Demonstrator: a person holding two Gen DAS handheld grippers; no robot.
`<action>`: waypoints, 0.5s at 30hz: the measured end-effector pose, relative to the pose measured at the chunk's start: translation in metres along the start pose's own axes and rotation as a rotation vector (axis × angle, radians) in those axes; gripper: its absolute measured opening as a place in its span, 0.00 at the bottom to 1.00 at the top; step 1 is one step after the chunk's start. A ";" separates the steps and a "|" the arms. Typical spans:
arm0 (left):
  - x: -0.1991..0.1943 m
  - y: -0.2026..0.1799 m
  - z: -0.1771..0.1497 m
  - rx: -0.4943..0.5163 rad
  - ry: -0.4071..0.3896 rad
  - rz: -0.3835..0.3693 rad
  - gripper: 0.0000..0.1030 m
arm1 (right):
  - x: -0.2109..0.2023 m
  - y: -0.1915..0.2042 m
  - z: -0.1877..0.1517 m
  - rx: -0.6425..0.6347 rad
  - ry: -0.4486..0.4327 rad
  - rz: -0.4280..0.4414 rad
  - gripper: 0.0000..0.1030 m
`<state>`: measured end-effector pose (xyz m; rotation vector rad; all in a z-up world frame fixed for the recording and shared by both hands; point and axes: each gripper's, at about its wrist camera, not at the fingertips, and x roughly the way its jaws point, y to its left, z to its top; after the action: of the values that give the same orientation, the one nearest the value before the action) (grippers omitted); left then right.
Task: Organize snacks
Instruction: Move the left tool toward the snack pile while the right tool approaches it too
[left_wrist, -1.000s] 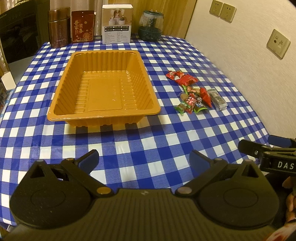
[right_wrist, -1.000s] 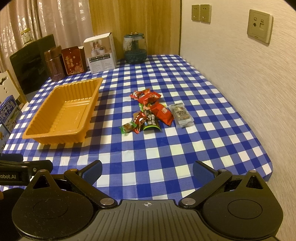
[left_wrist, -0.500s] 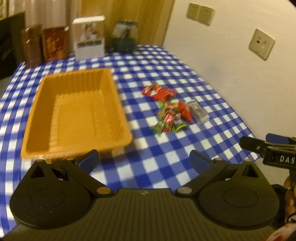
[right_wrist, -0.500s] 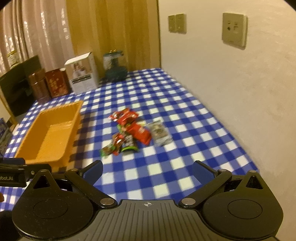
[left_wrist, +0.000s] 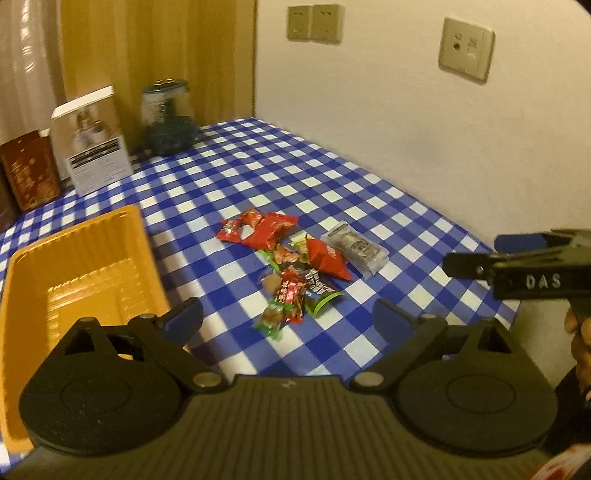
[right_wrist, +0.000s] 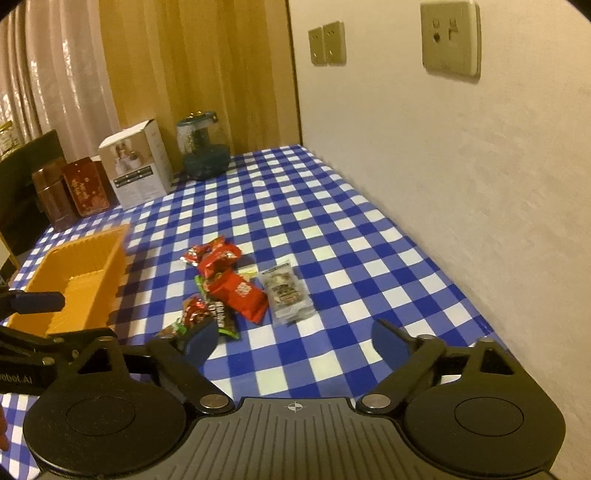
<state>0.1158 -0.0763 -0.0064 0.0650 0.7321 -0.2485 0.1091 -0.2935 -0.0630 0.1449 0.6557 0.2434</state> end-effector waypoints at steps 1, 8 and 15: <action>0.005 -0.001 0.000 0.008 0.005 -0.001 0.92 | 0.005 -0.003 0.002 0.001 0.002 -0.002 0.85; 0.044 -0.004 -0.008 0.044 0.064 0.005 0.72 | 0.034 -0.018 0.010 -0.011 0.007 -0.004 0.82; 0.076 -0.006 -0.012 0.110 0.131 0.036 0.53 | 0.057 -0.022 0.012 -0.007 0.044 0.020 0.82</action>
<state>0.1603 -0.0960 -0.0660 0.2001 0.8466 -0.2515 0.1642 -0.2997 -0.0915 0.1398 0.6968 0.2684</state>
